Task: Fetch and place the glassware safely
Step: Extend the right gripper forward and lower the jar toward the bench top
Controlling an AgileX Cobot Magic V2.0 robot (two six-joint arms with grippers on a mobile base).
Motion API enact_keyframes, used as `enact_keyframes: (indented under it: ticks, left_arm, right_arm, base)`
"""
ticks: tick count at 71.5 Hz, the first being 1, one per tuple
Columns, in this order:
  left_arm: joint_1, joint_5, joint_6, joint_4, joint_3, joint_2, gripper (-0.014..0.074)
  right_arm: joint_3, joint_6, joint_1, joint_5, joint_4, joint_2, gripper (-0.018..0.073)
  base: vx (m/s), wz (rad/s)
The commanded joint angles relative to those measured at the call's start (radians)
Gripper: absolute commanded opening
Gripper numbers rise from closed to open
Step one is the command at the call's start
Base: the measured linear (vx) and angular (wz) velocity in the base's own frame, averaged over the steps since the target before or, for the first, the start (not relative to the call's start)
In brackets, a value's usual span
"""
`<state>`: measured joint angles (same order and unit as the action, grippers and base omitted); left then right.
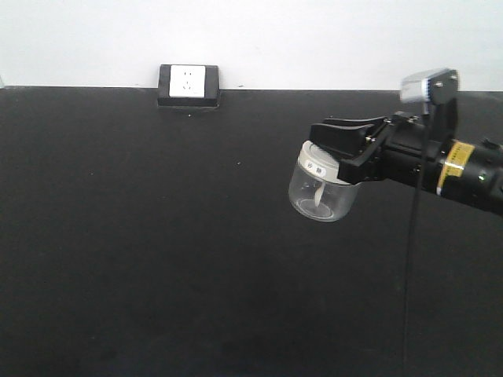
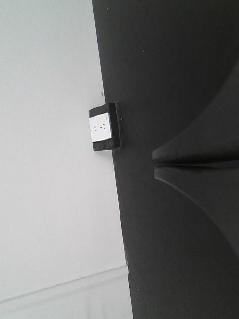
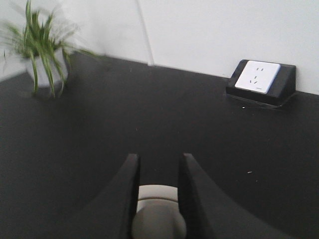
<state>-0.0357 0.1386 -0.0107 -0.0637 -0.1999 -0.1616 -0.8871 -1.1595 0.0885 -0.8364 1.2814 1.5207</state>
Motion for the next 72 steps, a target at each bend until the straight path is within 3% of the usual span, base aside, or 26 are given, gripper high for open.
enact_keyframes:
  ticks: [1,20,29,38,72]
  left_arm:
    - [0.001,-0.070,-0.009,0.006,-0.029,-0.013,-0.0007]
    - [0.001,-0.070,-0.009,0.006,-0.029,-0.013,-0.0007]
    - [0.001,-0.070,-0.009,0.006,-0.029,-0.013,-0.0007]
    - [0.001,-0.070,-0.009,0.006,-0.029,-0.013,-0.0007]
    - [0.001,-0.070,-0.009,0.006,-0.029,-0.013,-0.0007]
  right_arm:
    - [-0.116,0.047,-0.003,-0.105,0.035,0.019,-0.0001]
    - [-0.294,0.145,-0.003,-0.187,0.047,0.193,-0.0001]
    - [-0.335,0.243,-0.003,-0.237,0.035,0.268,-0.0001]
    - [-0.350,0.350,-0.003,-0.299,0.026,0.339,-0.0001]
    - [-0.350,0.516,-0.003,-0.366,-0.075,0.543,-0.0001]
  base:
    - [0.00,0.00]
    - [0.00,0.00]
    - [0.00,0.00]
    - [0.00,0.00]
    - [0.00,0.00]
